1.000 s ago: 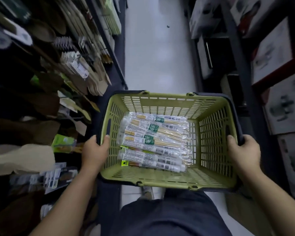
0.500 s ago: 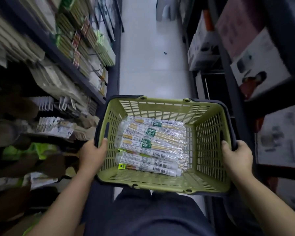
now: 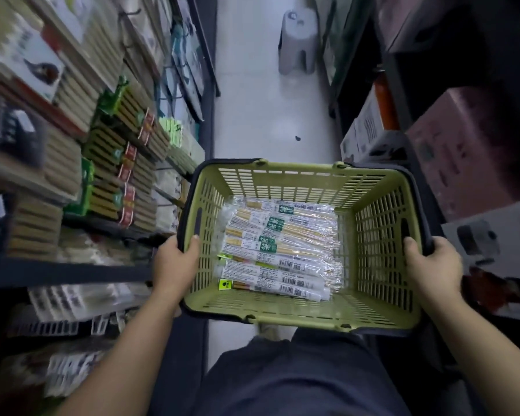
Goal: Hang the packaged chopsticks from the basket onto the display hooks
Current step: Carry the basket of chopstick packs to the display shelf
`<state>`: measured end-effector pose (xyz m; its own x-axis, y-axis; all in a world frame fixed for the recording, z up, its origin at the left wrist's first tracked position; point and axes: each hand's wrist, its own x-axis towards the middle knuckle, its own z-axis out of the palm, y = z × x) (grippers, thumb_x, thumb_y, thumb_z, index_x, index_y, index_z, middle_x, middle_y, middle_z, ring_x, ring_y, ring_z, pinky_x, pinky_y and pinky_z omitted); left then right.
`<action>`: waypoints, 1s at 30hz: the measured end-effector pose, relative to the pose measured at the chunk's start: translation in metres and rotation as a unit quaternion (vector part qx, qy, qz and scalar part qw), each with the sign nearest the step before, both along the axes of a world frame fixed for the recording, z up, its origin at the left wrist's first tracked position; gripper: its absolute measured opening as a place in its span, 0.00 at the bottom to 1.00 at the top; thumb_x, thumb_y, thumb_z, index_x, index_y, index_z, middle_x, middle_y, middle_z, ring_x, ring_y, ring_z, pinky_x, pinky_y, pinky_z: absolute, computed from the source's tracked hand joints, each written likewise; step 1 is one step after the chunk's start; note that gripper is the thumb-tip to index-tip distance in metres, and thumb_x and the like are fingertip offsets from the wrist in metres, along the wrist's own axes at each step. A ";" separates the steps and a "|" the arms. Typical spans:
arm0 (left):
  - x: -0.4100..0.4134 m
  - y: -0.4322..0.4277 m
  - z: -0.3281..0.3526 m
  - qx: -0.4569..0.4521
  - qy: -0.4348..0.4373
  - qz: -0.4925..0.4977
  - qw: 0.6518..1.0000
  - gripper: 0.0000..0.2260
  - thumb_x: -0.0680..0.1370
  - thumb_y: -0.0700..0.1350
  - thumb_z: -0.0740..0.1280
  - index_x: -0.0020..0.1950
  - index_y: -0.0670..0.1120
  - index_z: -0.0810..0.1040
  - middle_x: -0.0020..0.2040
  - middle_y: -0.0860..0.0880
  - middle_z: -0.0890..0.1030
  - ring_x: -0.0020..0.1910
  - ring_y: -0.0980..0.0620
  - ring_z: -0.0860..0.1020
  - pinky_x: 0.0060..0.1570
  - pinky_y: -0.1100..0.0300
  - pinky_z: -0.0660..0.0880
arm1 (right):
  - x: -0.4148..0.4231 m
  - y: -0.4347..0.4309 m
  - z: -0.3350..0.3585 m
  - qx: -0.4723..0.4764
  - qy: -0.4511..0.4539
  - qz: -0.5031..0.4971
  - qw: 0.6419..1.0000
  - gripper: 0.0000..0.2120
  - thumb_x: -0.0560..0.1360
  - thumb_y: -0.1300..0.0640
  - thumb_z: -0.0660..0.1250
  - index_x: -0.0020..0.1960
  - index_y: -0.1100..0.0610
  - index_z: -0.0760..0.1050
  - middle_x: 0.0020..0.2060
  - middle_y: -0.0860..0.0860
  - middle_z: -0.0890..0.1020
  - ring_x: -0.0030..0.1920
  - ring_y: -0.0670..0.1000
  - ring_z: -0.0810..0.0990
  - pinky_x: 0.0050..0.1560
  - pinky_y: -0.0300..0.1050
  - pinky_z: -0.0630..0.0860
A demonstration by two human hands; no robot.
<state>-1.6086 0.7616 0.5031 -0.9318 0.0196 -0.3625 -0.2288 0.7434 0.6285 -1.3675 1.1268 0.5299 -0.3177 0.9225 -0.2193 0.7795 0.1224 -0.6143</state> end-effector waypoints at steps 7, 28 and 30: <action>-0.130 0.081 -0.003 -0.022 0.014 0.008 1.000 0.15 0.80 0.52 0.68 0.35 0.50 0.73 0.31 0.54 0.76 0.31 0.50 0.74 0.30 0.59 0.65 | -0.131 0.076 0.001 0.006 0.012 0.003 1.000 0.12 0.79 0.50 0.68 0.40 0.55 0.72 0.33 0.52 0.78 0.33 0.54 0.76 0.33 0.48 0.67; -0.519 0.306 -0.004 -0.029 0.020 0.035 0.999 0.15 0.80 0.50 0.69 0.36 0.47 0.74 0.30 0.48 0.75 0.29 0.47 0.73 0.29 0.56 0.65 | -0.554 0.319 -0.003 -0.009 -0.010 0.032 0.999 0.17 0.79 0.50 0.67 0.35 0.48 0.64 0.30 0.48 0.71 0.30 0.50 0.69 0.29 0.44 0.61; -0.559 0.325 -0.006 -0.037 0.015 0.032 0.999 0.16 0.81 0.51 0.69 0.36 0.47 0.72 0.30 0.48 0.74 0.29 0.47 0.73 0.28 0.57 0.63 | -0.593 0.337 -0.002 -0.007 -0.010 0.031 0.999 0.18 0.80 0.51 0.67 0.35 0.48 0.63 0.30 0.49 0.70 0.29 0.51 0.68 0.29 0.44 0.61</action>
